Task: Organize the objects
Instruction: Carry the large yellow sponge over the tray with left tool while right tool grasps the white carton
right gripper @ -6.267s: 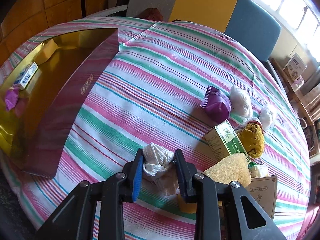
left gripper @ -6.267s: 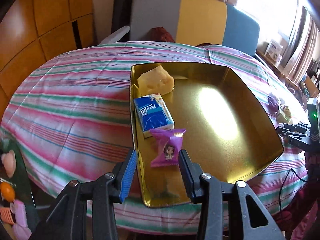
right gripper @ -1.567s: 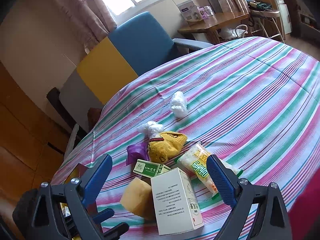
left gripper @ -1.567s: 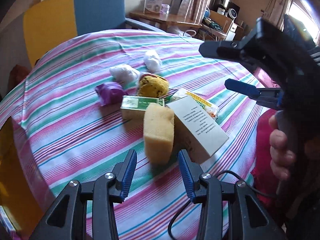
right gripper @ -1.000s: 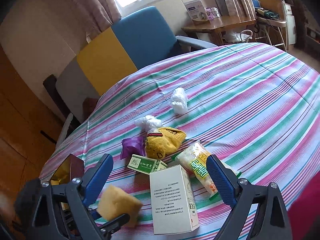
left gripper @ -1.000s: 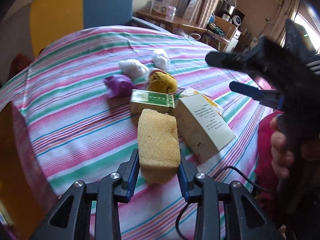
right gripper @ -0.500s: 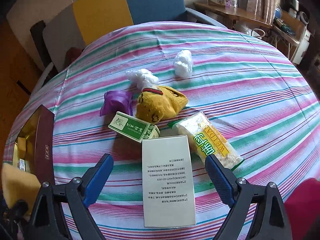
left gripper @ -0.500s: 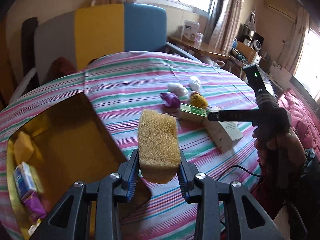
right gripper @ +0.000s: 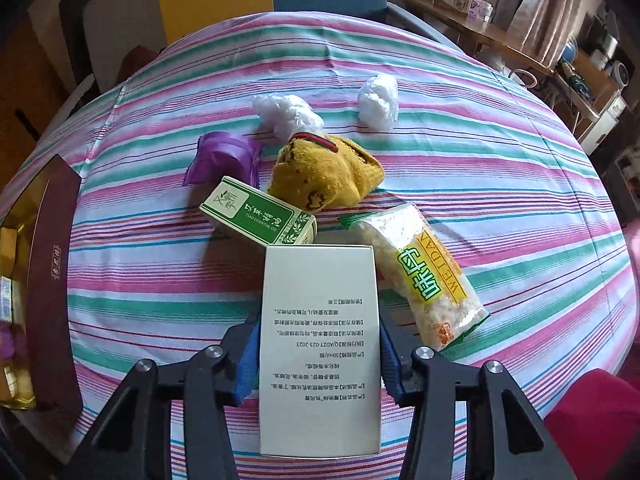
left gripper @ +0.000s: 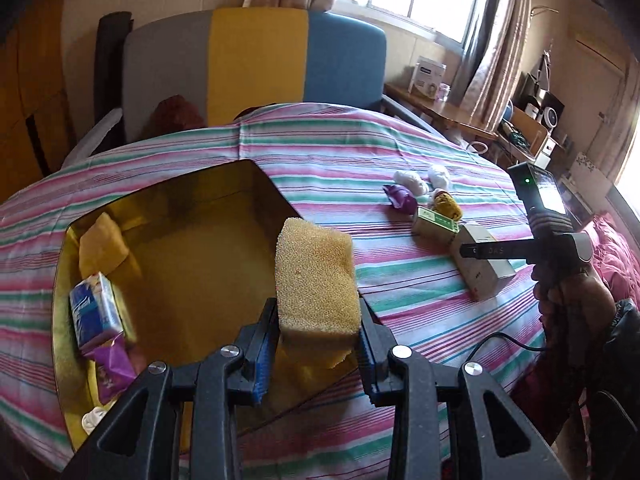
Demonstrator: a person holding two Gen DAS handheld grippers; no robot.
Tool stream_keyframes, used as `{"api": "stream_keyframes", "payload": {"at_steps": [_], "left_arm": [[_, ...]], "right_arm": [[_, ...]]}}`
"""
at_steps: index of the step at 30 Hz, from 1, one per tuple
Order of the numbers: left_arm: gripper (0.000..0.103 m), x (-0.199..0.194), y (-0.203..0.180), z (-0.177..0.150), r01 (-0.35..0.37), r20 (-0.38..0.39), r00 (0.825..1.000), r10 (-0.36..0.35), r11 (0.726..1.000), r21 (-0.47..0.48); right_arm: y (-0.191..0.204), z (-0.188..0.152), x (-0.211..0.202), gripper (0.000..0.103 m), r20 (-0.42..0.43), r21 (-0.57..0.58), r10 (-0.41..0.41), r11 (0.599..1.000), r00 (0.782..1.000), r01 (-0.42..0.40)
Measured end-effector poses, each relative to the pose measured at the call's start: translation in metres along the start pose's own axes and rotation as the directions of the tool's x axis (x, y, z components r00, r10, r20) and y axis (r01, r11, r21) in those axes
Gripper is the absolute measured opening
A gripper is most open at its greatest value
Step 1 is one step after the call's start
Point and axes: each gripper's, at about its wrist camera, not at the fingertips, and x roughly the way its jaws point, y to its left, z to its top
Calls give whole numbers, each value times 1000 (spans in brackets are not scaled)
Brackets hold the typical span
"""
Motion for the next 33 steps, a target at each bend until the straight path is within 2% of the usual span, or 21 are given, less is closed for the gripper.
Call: {"api": "stream_keyframes", "payload": {"at_steps": [15, 19, 22, 29, 31, 33], "left_arm": [[35, 5, 26, -18, -35, -35, 999, 34, 998, -52], [35, -10, 44, -20, -59, -11, 998, 59, 995, -85], [35, -28, 73, -23, -105, 4, 994, 107, 983, -149], [35, -59, 131, -40, -214, -3, 975, 223, 934, -286], [35, -55, 138, -41, -213, -15, 976, 218, 929, -303], [35, -46, 139, -37, -177, -27, 984, 178, 932, -317]], "right_arm": [[6, -5, -6, 50, -1, -19, -10, 1000, 1000, 10], [6, -4, -4, 50, 0, -23, -4, 1000, 1000, 4], [6, -4, -4, 50, 3, -22, -8, 1000, 1000, 8], [10, -3, -2, 50, 7, -35, 4, 999, 1000, -3], [9, -3, -1, 50, 7, -35, 8, 999, 1000, -8], [8, -1, 1, 50, 7, -38, 13, 999, 1000, -13]]}}
